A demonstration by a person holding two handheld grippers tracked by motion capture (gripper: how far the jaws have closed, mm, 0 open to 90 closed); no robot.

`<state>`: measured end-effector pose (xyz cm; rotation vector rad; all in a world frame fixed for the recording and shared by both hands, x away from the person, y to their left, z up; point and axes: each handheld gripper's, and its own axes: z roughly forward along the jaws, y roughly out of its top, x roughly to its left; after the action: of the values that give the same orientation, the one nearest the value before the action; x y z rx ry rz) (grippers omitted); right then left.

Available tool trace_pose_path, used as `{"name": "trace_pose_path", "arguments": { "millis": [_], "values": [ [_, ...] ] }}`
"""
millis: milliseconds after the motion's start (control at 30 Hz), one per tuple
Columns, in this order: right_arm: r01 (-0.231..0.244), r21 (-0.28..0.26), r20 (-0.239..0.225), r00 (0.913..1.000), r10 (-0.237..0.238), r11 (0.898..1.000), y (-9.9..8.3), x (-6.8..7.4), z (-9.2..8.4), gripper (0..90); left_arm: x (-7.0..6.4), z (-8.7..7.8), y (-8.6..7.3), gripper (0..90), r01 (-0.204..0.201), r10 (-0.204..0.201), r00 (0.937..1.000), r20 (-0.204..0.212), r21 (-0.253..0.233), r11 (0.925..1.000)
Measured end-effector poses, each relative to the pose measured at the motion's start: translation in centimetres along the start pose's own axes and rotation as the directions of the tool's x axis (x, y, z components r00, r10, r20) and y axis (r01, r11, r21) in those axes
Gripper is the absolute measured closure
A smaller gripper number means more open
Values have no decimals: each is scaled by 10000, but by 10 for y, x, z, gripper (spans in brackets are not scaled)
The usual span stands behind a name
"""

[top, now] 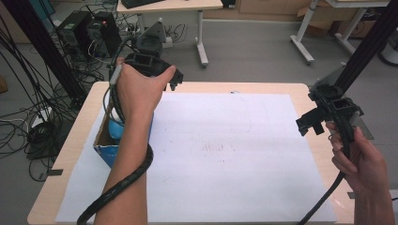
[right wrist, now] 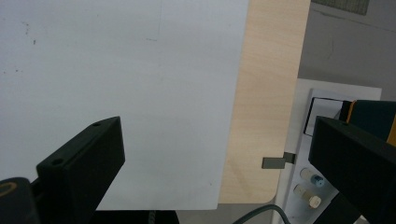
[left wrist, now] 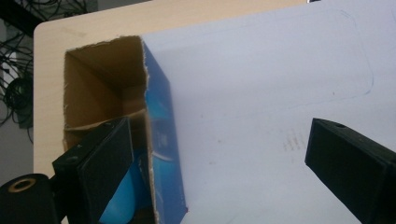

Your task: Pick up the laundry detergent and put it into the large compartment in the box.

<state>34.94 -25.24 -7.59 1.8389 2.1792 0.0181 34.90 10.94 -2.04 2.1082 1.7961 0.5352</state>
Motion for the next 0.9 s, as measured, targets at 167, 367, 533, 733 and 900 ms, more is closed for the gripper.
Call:
{"name": "trace_pose_path", "arguments": {
  "millis": [167,367,533,733,900],
  "values": [
    [-22,-66,-75,10000,21,10000,-1,-3,1,32,-2,8,3,79,-89,89,9998,169,30,10000],
    [55,-62,-9,10000,-55,10000,-2,1,-1,32,-2,20,3,79,-164,157,9992,379,185,9997],
    [122,-81,49,9999,-121,9999,-2,5,-2,32,-4,23,1,79,-205,196,9988,459,188,9996],
    [174,-150,76,9998,-173,9997,-4,9,-4,32,-7,19,1,79,-346,339,9986,410,153,9993],
    [226,-236,82,9997,-224,9995,-6,10,-6,32,-9,18,0,79,-379,373,9981,500,120,9992]
  ]
}}
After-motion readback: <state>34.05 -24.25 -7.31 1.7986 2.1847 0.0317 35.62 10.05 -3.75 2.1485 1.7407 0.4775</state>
